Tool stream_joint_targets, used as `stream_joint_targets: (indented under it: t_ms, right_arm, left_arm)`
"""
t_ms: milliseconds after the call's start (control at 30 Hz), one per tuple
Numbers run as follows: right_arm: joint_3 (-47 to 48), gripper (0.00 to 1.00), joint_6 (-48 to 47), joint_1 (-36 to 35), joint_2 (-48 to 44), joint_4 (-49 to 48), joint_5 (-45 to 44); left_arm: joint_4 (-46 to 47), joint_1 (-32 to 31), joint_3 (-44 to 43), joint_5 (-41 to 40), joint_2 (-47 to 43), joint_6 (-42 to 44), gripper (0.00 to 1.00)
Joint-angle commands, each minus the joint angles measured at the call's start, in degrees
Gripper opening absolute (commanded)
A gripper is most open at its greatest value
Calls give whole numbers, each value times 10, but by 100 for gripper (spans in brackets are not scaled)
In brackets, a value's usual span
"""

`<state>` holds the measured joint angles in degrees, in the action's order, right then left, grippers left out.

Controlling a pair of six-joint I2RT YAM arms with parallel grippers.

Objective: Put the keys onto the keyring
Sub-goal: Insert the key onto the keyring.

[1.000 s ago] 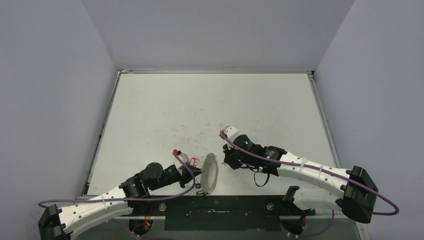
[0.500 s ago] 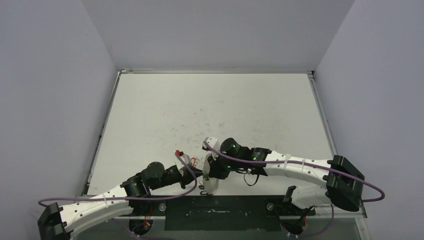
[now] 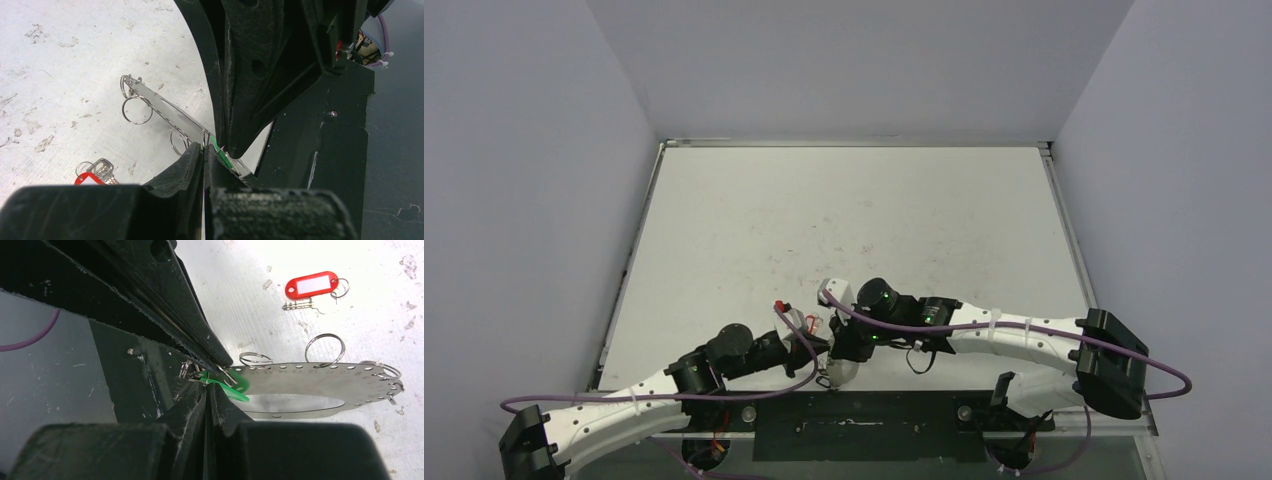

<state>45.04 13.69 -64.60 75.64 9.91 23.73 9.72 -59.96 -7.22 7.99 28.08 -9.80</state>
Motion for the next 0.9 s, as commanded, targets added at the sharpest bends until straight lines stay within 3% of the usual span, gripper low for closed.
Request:
stream_joint_targets:
  t_ms: [0,467,867]
  right_arm:
    - [31,0,-10,-3,-18,-17,-28]
    - [28,0,-17,-3,-53,2,-61]
    - [35,0,-13,-3,-25,30,-112]
  left_arm:
    - [45,-4,-23,10,-6,5,0]
    - [49,-4,-22,11,-3,7,0]
    - [50,-4,-21,15,-4,9,0]
